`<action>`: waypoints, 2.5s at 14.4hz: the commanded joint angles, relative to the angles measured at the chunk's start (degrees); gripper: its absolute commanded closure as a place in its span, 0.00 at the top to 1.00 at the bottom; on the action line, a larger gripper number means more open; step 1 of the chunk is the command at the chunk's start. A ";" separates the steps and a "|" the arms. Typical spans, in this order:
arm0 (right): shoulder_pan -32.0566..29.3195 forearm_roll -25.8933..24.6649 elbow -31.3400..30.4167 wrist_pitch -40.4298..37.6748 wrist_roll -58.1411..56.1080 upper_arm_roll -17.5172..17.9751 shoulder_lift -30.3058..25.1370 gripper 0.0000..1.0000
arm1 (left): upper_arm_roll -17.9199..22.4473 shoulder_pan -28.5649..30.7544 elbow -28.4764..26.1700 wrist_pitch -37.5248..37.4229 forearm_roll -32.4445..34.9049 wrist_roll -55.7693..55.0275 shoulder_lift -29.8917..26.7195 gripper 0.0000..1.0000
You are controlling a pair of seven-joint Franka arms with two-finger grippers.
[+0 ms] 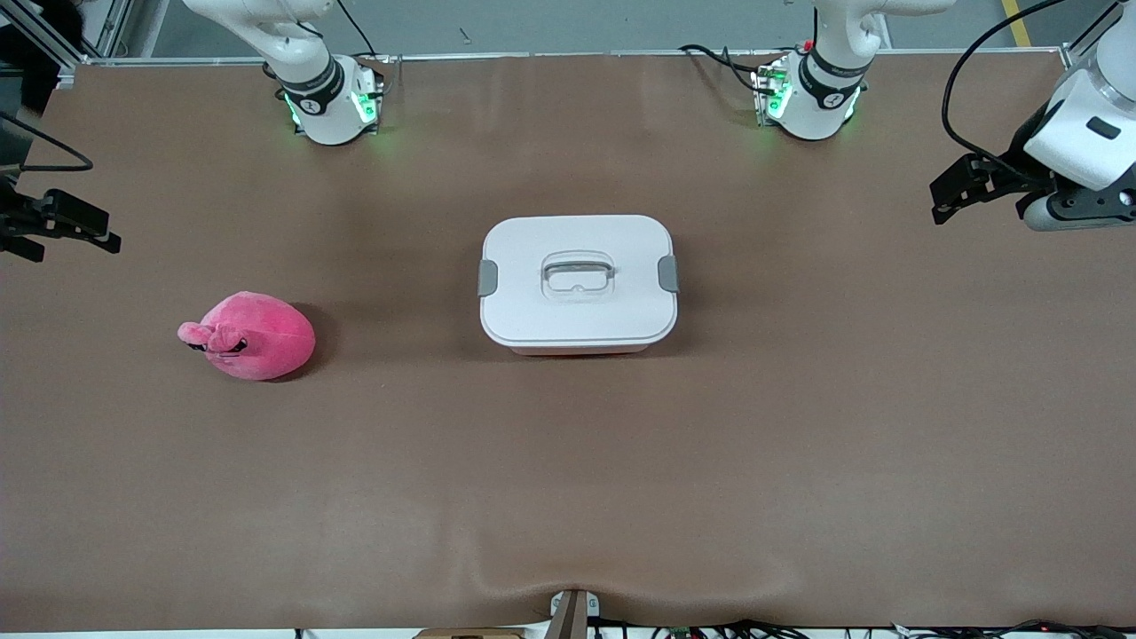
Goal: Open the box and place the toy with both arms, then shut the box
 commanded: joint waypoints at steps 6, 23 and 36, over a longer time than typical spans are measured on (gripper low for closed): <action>1.16 -4.60 -0.97 -0.07 4.31 -0.92 -1.44 1.00 | 0.21 0.69 1.13 -2.28 -1.12 3.55 -0.55 1.00; 1.33 -4.60 -0.09 0.11 4.41 -0.66 -0.83 1.00 | -2.41 -1.25 1.75 -2.28 -3.05 -11.55 2.00 1.00; 1.69 -4.42 0.17 0.02 4.68 -0.57 -0.74 1.00 | -16.40 -6.07 3.60 1.94 -2.61 -52.86 11.92 1.00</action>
